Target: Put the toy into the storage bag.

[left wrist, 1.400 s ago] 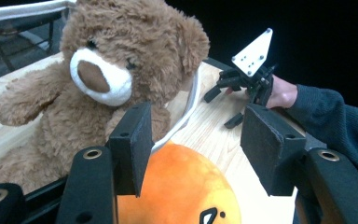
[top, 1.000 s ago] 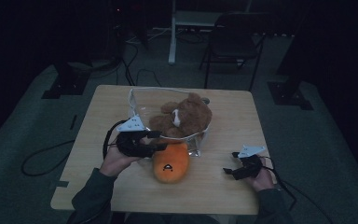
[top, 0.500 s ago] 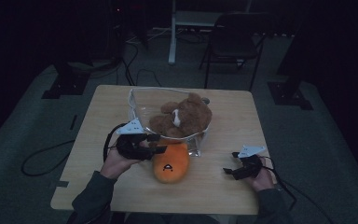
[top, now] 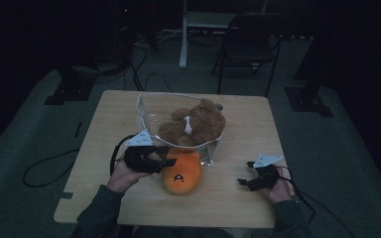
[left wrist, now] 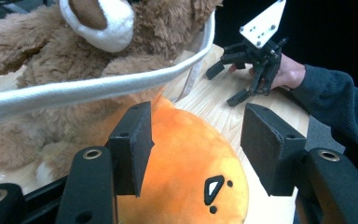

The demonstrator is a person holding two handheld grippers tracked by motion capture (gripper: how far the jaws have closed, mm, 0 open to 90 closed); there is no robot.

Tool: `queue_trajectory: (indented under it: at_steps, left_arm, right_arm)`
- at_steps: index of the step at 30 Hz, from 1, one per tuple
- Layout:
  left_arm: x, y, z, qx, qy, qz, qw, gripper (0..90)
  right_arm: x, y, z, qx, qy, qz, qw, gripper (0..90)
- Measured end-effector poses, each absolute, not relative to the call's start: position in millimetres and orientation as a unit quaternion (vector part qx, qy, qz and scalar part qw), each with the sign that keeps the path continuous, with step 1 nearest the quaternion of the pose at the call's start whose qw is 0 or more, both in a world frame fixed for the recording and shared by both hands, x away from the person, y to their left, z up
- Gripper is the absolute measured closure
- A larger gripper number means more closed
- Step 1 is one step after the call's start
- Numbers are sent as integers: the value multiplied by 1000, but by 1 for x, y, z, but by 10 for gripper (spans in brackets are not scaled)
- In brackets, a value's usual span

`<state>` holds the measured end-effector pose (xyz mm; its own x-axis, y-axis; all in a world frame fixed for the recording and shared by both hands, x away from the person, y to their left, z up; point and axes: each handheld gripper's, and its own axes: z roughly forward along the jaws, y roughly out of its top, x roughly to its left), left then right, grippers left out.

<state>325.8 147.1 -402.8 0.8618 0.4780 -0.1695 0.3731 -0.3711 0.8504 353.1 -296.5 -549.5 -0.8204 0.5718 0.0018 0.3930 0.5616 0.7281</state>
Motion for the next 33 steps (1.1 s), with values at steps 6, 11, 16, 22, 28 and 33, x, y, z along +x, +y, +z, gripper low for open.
queue_trajectory:
  at_steps: [6,11,16,22,28,33]
  left_arm:
    - [324,147,-411,829,258,48,494,433]
    - [323,145,-420,831,264,42,488,433]
    - [322,145,-427,833,267,42,483,433]
    - [321,146,-436,833,278,39,476,433]
    - [321,150,-443,833,288,37,470,435]
    - [319,153,-448,835,294,36,464,437]
  right_arm:
    - [353,-296,-549,277,876,378,117,146]
    - [353,-297,-549,275,876,378,118,146]
    - [353,-296,-549,277,875,378,118,146]
    - [353,-296,-550,277,875,379,118,146]
    - [353,-296,-550,277,875,379,118,146]
    - [353,-296,-549,277,875,378,118,146]
